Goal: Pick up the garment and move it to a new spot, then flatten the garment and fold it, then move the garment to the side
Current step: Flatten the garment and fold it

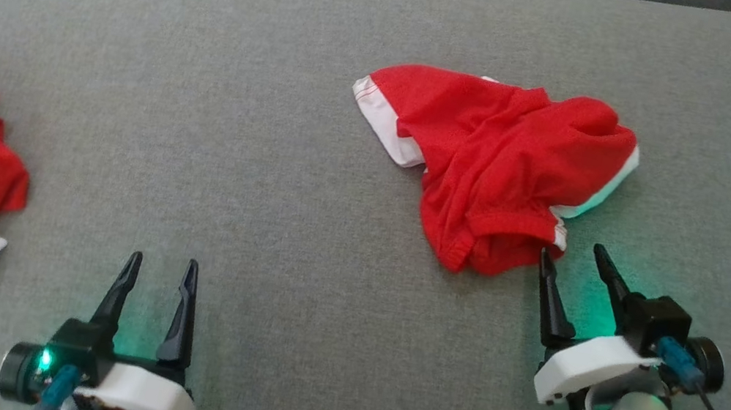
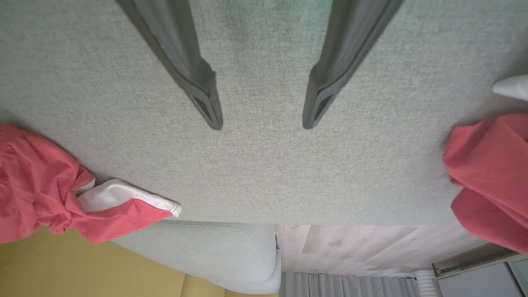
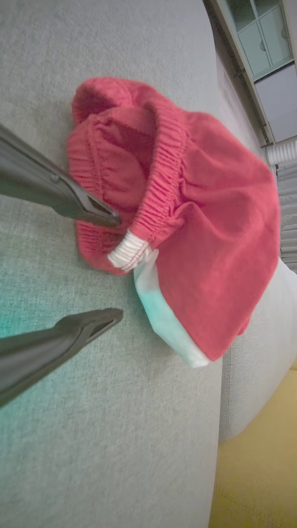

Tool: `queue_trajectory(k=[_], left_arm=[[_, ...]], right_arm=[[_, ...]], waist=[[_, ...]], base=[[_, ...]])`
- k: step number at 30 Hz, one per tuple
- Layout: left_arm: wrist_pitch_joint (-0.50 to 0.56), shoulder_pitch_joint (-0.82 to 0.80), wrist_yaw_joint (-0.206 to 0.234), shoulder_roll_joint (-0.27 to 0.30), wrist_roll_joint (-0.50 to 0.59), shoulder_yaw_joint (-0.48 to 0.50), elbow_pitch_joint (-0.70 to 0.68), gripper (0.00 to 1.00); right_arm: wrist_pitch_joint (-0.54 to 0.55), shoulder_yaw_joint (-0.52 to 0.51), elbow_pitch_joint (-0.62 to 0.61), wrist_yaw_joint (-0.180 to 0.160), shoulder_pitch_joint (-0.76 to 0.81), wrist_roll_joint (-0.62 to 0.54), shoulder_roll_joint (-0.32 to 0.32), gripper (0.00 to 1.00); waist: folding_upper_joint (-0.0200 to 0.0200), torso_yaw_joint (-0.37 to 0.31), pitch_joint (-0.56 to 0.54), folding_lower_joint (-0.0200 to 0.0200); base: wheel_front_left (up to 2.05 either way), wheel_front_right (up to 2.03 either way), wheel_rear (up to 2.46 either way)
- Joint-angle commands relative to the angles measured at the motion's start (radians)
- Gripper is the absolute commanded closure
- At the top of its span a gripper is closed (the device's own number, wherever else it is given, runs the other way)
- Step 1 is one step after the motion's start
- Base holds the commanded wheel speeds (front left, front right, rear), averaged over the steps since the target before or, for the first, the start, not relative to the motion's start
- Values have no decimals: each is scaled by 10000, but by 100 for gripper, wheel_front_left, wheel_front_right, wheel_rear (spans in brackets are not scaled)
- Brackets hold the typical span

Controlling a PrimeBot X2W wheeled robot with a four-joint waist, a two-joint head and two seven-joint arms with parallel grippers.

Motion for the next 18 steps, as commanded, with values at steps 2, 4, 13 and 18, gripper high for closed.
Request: queue_trajectory(k=[2, 4, 13, 18], left_arm=[[-53, -321, 67, 8, -135, 216, -246, 0], [-53, -341, 79, 8, -164, 159, -258, 0], [-53, -410, 139, 8, -376, 256, -252, 0], [-53, -321, 70, 7, -394, 292, -194, 0]], right_arm=[[-40, 80, -67, 75, -491, -135, 6, 0], [-40, -39, 33, 75, -606, -193, 7, 0], [-40, -434, 161, 75, -879, -242, 7, 100], [-40, -855, -608, 75, -935, -89, 7, 100]], waist=[[0, 141, 124, -1], [0, 201, 184, -1], [0, 370, 157, -1], [0, 433, -95, -1]], base=[[0, 0, 0], [0, 0, 0], [0, 0, 0], [0, 0, 0]])
